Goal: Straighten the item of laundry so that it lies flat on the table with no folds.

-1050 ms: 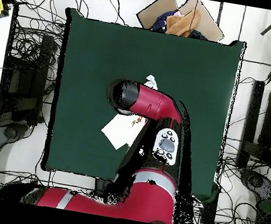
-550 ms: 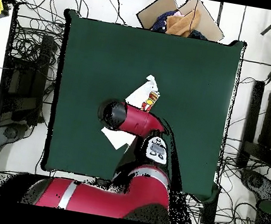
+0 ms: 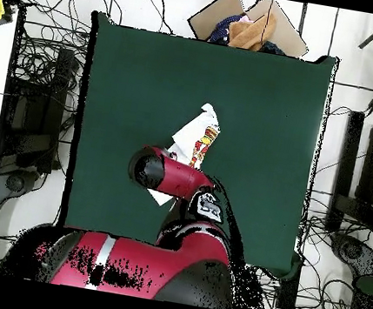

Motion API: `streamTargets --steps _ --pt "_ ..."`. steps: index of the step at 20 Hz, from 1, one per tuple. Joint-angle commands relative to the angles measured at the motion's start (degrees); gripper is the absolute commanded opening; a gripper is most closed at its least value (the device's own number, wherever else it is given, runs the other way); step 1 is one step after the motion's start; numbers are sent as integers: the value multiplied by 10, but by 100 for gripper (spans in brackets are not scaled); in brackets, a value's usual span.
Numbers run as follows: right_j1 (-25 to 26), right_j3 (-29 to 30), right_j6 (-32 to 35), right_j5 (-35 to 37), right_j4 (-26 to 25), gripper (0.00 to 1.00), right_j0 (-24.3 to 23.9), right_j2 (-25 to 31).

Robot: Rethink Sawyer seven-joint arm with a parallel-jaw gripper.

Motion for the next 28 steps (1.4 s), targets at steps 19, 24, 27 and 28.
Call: streamTargets --steps 19,24,27,28 --pt "16 -17 138 35 72 0 154 -114" --pt "22 -10 134 20 70 0 136 -91" --pt "9 -3 142 15 77 0 121 -77" --pt "0 -5 136 25 75 0 117 -76"
